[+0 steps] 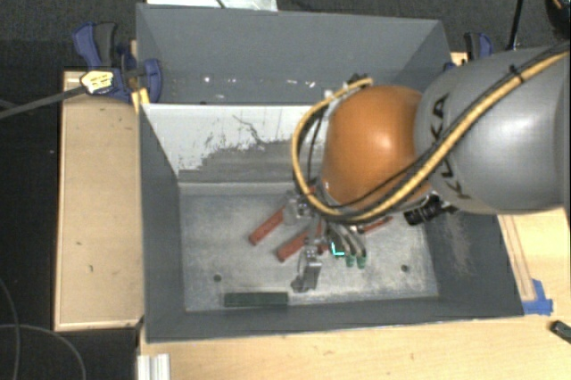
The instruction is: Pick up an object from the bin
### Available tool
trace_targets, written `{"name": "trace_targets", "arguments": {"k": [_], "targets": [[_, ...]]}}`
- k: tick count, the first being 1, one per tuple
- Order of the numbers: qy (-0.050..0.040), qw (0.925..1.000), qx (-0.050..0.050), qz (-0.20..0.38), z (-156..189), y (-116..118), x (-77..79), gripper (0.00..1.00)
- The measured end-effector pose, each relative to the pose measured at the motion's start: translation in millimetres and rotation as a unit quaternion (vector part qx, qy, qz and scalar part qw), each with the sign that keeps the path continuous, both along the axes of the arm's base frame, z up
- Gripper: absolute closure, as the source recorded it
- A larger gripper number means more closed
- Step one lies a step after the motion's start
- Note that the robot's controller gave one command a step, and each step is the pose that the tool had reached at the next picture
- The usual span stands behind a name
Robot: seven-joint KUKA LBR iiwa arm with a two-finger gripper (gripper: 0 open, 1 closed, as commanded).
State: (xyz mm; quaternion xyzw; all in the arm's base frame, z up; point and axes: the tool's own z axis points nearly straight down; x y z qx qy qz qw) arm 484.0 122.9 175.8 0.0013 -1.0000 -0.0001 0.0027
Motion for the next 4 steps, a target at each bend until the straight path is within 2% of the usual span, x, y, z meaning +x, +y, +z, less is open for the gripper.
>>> {"name": "trace_targets", "arguments": {"k": [1,2,3,4], "targets": [[-0.0028,0.9992,0.000,0.040,-108,-64,6.9,0.00],[-0.0092,0.9948,0.002,0.101,-50,2,81.7,0.00],[-0.0033,0.9506,0.001,0.311,-106,27,97.8,0.00],[-0.0069,0.9519,0.002,0.306,-101,28,100.5,1.00]]}}
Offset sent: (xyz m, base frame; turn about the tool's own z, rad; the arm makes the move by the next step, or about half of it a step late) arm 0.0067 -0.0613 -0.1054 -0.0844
